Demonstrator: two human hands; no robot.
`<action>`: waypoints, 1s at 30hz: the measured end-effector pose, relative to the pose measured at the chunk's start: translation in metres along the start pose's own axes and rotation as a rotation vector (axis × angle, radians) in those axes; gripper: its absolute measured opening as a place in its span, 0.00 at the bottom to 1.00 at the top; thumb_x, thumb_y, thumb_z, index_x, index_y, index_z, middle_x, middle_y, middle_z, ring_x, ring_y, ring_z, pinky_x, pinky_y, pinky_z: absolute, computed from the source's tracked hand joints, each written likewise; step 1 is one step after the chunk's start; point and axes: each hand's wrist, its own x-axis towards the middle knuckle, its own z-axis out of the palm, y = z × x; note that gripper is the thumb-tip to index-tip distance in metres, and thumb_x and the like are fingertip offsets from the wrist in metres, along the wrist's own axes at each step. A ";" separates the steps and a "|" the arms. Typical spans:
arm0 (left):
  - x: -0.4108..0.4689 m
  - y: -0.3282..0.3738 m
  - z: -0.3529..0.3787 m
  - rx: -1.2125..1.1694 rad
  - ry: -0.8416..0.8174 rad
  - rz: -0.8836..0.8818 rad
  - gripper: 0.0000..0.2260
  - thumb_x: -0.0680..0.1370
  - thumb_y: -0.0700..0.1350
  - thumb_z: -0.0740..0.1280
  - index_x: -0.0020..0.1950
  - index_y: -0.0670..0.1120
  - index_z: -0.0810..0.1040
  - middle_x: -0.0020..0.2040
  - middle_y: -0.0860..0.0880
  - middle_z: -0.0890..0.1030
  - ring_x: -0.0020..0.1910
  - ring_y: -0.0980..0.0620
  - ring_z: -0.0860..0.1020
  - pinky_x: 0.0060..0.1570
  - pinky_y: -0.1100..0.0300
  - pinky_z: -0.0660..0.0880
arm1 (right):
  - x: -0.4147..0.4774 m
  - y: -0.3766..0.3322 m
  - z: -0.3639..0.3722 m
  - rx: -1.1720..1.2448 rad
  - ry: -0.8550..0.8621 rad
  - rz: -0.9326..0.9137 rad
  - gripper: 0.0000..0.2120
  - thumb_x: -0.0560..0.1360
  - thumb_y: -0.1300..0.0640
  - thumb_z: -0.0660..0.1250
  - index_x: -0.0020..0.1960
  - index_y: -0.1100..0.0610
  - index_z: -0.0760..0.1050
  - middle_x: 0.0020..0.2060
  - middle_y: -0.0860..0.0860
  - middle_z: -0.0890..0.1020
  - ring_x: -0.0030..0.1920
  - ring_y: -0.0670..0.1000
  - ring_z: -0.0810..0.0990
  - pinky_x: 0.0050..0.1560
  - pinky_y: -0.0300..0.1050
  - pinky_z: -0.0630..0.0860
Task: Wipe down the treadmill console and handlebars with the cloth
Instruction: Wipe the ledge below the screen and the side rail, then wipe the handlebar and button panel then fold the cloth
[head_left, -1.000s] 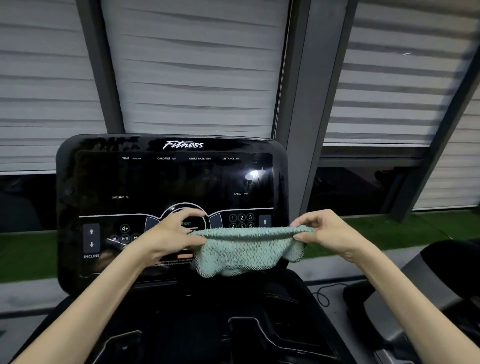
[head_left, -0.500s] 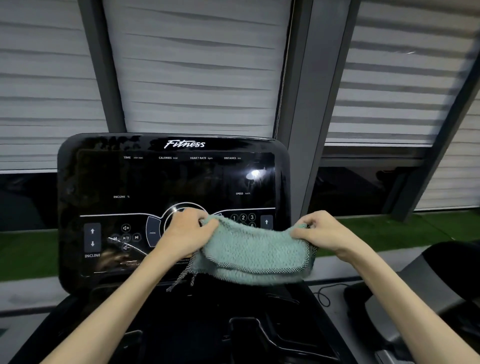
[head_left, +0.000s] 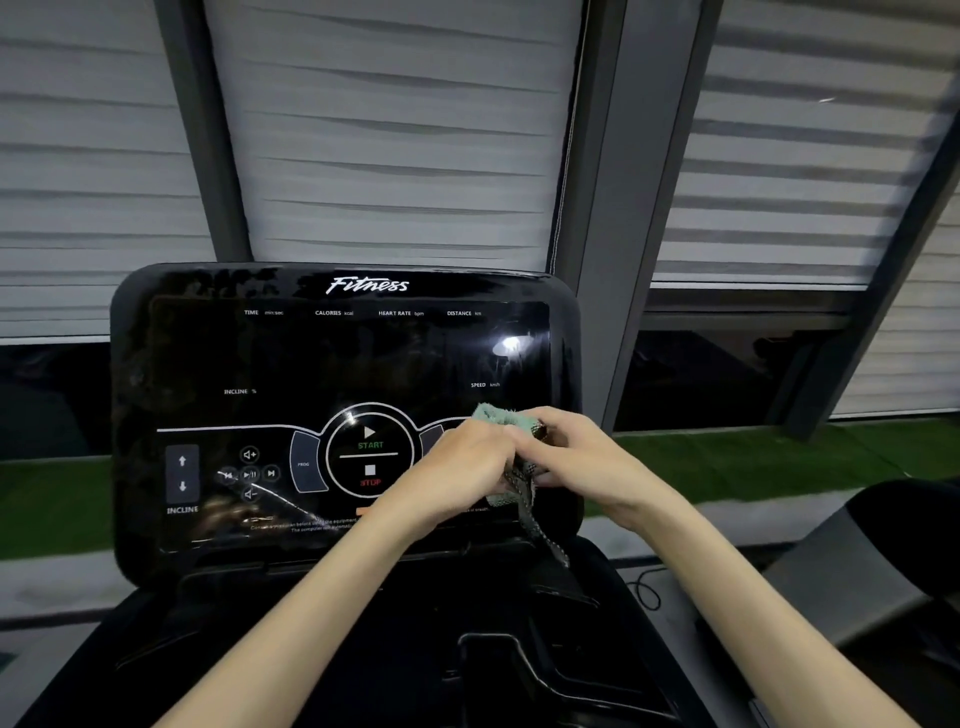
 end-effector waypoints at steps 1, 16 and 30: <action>0.001 -0.005 -0.003 0.059 -0.041 0.053 0.18 0.74 0.37 0.58 0.47 0.54 0.85 0.41 0.44 0.81 0.41 0.44 0.79 0.52 0.50 0.80 | 0.001 0.002 -0.002 0.003 0.007 -0.026 0.12 0.76 0.49 0.67 0.59 0.50 0.78 0.52 0.47 0.82 0.50 0.43 0.81 0.46 0.38 0.80; 0.003 -0.054 -0.024 0.050 -0.008 0.194 0.03 0.74 0.44 0.75 0.47 0.48 0.84 0.47 0.50 0.86 0.49 0.53 0.83 0.55 0.57 0.78 | -0.014 0.012 -0.048 -0.056 -0.176 -0.065 0.11 0.80 0.65 0.60 0.52 0.59 0.81 0.44 0.49 0.83 0.41 0.43 0.78 0.43 0.37 0.72; 0.008 -0.048 0.001 -0.293 0.103 0.099 0.08 0.82 0.47 0.63 0.55 0.62 0.70 0.46 0.36 0.84 0.48 0.37 0.83 0.53 0.45 0.78 | -0.011 0.050 -0.026 0.474 0.063 0.191 0.09 0.82 0.58 0.57 0.61 0.51 0.70 0.49 0.54 0.81 0.43 0.52 0.82 0.40 0.50 0.78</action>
